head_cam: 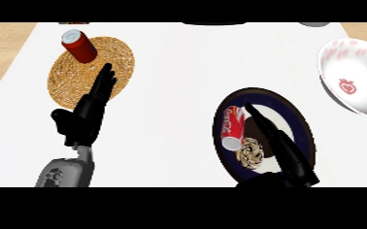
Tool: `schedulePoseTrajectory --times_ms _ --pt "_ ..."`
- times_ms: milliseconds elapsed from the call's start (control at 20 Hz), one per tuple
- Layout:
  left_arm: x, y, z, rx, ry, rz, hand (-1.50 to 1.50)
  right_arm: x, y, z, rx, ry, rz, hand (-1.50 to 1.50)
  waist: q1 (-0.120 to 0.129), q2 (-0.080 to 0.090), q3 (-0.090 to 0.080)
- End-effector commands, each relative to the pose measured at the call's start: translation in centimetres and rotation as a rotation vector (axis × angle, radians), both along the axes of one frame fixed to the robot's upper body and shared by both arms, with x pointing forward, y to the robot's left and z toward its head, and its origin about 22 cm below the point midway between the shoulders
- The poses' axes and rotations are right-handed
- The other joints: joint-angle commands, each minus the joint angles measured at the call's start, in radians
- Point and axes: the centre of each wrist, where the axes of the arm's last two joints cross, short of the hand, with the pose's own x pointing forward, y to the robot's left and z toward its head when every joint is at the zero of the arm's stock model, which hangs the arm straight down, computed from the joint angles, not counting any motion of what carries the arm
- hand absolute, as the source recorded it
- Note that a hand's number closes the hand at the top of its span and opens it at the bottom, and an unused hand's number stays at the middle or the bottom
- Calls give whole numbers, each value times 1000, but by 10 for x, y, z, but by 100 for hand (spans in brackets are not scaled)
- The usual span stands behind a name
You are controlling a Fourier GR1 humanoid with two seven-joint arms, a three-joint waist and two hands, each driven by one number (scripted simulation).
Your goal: Pick the cupcake from the plate and place it in the bowl
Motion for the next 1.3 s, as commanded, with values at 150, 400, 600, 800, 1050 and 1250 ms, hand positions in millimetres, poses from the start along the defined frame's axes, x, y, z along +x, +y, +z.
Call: schedulePoseTrajectory --times_ms 150,400,600,800,1050,1250 --pt "11 -4 3 0 -1 7 0 14 3 -17 -158 -18 -70 -150 0 0 0" --pt "8 6 -1 -3 -1 -2 0 25 -1 -24 -177 32 -21 -150 0 0 0" --pt "8 -12 -5 -5 1 9 0 31 8 -51 -202 24 51 150 1 1 0" --pt "7 -5 -3 -2 -20 -27 0 55 18 -36 -318 -37 175 150 8 2 0" --pt "-3 2 -2 15 -6 0 0 37 13 -44 -251 -43 198 150 2 0 0" --pt "-2 -17 -4 -18 -2 -2 0 44 12 -35 -125 1 9 150 0 0 0"
